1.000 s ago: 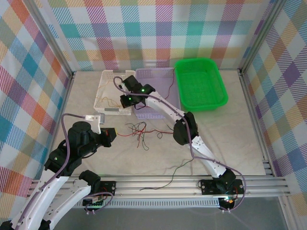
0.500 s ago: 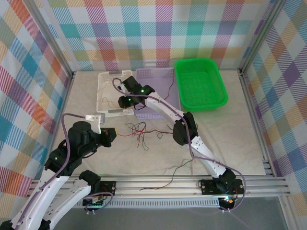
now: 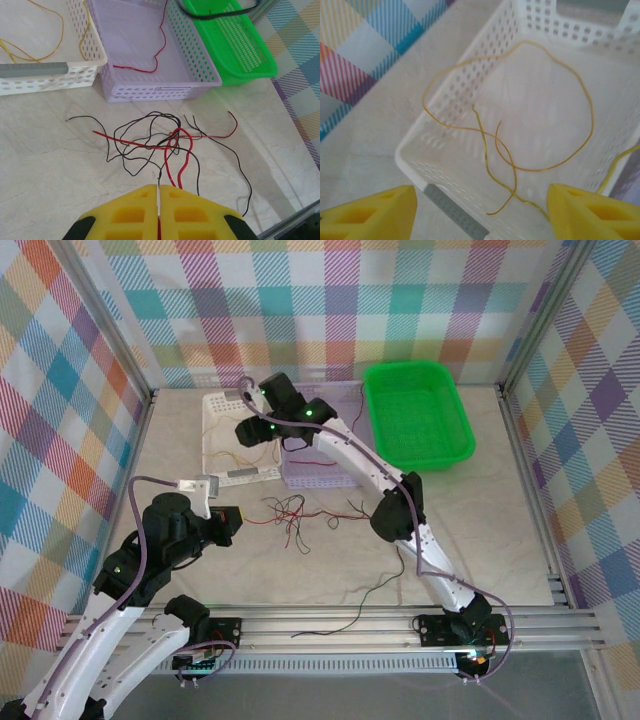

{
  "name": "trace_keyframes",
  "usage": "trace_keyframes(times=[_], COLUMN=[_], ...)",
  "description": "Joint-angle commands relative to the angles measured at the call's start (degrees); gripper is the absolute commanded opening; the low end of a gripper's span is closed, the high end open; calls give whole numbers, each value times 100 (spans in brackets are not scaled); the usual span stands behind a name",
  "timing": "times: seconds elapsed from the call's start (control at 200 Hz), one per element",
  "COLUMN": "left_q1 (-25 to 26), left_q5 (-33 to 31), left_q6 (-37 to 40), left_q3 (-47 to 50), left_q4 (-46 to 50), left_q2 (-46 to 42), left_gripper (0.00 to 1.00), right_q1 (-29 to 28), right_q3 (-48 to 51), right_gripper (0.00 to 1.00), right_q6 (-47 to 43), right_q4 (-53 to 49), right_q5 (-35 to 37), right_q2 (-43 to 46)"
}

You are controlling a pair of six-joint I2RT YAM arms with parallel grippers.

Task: Untangle the cables

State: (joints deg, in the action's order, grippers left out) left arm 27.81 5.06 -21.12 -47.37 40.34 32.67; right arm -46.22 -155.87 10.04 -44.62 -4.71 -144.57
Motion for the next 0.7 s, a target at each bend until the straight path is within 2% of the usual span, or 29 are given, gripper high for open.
trace_keyframes(times=[0.0, 0.195, 0.395, 0.515, 0.59, 0.695], left_q1=[-25, -29, -30, -17, -22, -13], left_q5=[-100, -120, -118, 157, 267, 60], left_q6=[127, 109, -33, -163, -123, -164], left_q3=[44, 22, -95, -248, -409, -536], left_q4=[-61, -43, -60, -193, -146, -107], left_q2=[25, 170, 257, 386, 571, 712], left_gripper=[0, 0, 0, 0, 0, 0], right_q1=[-15, 42, 199, 316, 464, 600], right_q3=[144, 502, 1930, 3642, 4851, 6454], right_gripper=[72, 73, 74, 78, 80, 84], right_q6=[-145, -47, 101, 121, 270, 340], right_q4=[11, -231, -90, 704, 1379, 2175], right_q5=[163, 287, 310, 300, -30, -514], right_q2=[456, 887, 1891, 3064, 3872, 4840])
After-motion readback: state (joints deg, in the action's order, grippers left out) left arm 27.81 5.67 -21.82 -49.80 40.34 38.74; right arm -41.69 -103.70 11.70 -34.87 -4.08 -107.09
